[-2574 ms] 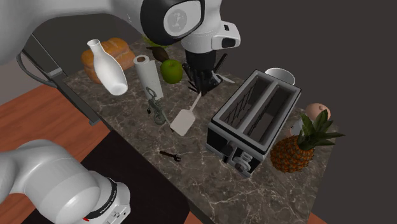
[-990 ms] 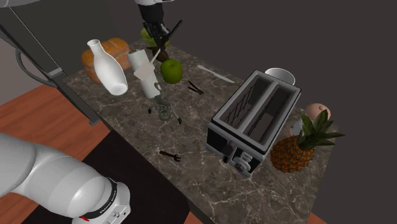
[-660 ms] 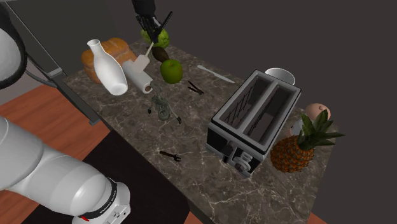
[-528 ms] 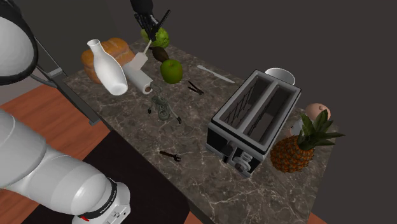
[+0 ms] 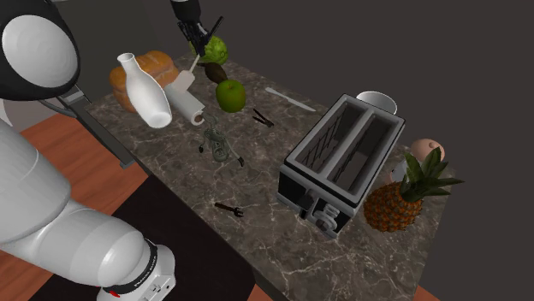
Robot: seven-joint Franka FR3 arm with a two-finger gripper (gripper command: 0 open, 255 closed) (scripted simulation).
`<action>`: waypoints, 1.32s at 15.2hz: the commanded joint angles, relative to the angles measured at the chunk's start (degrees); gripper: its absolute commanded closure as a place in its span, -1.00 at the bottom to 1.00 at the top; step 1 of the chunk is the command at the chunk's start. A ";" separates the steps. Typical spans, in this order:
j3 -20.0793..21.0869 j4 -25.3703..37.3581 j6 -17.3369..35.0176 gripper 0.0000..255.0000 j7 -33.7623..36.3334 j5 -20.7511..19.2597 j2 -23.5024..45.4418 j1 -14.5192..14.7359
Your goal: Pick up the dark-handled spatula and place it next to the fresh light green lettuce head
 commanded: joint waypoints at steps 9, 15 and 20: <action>-0.07 -6.73 7.56 1.00 0.34 -0.24 0.81 -0.04; -0.11 -9.91 11.88 1.00 0.61 -0.50 1.97 -0.03; -0.17 -12.18 15.41 1.00 0.87 -0.78 3.24 0.00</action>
